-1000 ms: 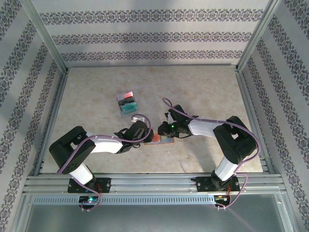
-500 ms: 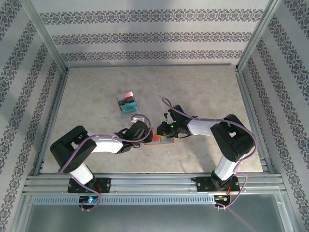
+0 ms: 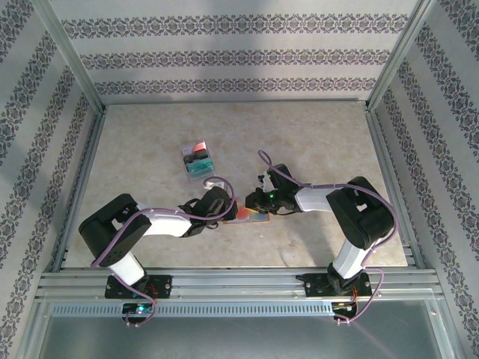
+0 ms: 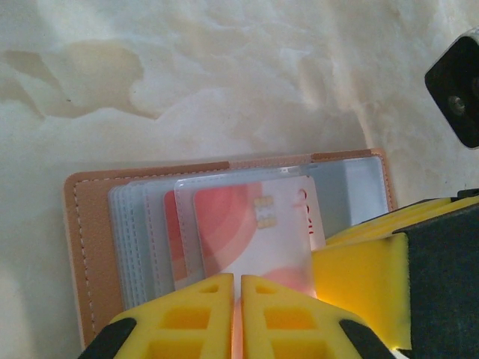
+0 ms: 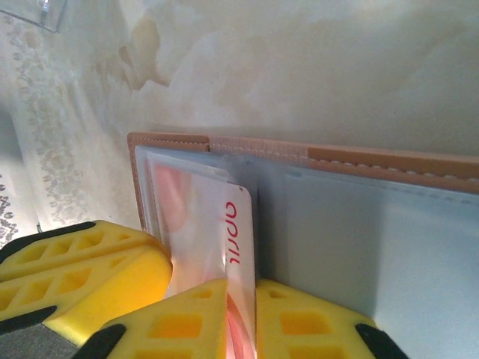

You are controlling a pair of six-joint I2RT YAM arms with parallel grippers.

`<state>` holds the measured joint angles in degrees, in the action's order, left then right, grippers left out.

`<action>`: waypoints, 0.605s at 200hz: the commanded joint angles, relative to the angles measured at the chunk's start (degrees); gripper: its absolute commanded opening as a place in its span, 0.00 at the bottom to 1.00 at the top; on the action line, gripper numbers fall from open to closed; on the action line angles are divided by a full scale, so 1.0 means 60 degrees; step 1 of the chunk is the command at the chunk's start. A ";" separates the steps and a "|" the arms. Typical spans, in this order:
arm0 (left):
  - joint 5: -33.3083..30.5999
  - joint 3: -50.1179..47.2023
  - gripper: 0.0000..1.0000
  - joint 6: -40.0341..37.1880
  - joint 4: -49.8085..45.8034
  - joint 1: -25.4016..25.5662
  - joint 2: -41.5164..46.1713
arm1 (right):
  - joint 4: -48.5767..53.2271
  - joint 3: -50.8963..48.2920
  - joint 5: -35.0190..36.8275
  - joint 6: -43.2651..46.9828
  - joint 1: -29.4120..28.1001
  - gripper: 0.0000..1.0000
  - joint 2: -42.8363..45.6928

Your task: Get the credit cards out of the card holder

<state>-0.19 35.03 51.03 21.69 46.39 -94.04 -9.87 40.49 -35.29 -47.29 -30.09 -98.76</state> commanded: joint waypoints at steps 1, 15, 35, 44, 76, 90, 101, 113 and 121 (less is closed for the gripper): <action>0.0179 -0.0038 0.13 0.0153 -0.0407 -0.0012 -0.0279 | -0.0490 -0.0140 -0.0299 -0.0084 0.0161 0.11 0.0237; 0.0163 -0.0059 0.13 0.0168 -0.0422 -0.0012 -0.0264 | -0.0505 -0.0199 -0.0286 -0.0077 0.0235 0.11 0.0244; 0.0134 -0.0106 0.13 0.0197 -0.0437 -0.0027 -0.0235 | -0.0577 -0.0301 -0.0300 -0.0090 0.0319 0.11 0.0273; 0.0121 -0.0110 0.13 0.0218 -0.0459 -0.0038 -0.0220 | -0.0616 -0.0357 -0.0314 -0.0096 0.0348 0.11 0.0302; 0.0040 -0.0160 0.13 0.0226 -0.0524 -0.0057 -0.0140 | -0.0684 -0.0504 -0.0330 -0.0119 0.0483 0.10 0.0426; 0.0027 -0.0180 0.13 0.0226 -0.0540 -0.0071 -0.0104 | -0.0725 -0.0577 -0.0330 -0.0142 0.0567 0.10 0.0478; 0.0004 -0.0198 0.13 0.0226 -0.0546 -0.0075 -0.0089 | -0.0728 -0.0632 -0.0317 -0.0142 0.0616 0.10 0.0515; -0.0011 -0.0233 0.13 0.0226 -0.0539 -0.0085 -0.0061 | -0.0743 -0.0682 -0.0315 -0.0145 0.0656 0.10 0.0537; -0.0013 -0.0227 0.13 0.0226 -0.0540 -0.0085 -0.0046 | -0.0754 -0.0711 -0.0300 -0.0132 0.0678 0.10 0.0548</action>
<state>-0.19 35.00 51.44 21.85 46.39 -94.04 -13.34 37.32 -37.91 -47.92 -27.05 -96.77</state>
